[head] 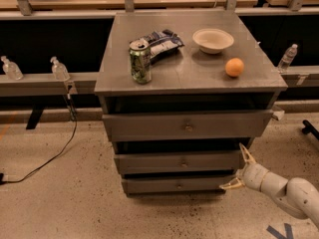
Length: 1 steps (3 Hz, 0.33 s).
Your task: Close middle drawer
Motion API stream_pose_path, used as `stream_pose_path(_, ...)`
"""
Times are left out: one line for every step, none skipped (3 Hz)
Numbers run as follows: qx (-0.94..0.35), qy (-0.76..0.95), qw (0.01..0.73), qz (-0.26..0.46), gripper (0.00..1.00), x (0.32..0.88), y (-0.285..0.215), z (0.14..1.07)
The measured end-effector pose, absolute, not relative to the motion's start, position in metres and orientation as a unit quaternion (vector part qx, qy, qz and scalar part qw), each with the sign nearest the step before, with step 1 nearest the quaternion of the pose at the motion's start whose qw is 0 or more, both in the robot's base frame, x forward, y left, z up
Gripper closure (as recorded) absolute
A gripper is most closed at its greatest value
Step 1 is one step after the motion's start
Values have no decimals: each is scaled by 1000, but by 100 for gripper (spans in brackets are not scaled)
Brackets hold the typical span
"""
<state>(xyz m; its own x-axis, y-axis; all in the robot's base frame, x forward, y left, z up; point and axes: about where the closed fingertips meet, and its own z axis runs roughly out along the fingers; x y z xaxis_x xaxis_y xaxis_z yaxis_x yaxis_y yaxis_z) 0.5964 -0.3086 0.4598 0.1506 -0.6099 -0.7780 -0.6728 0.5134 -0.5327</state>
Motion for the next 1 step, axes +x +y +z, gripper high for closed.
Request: stream_pose_path(-494, 651, 576, 28, 0, 597, -306, 459)
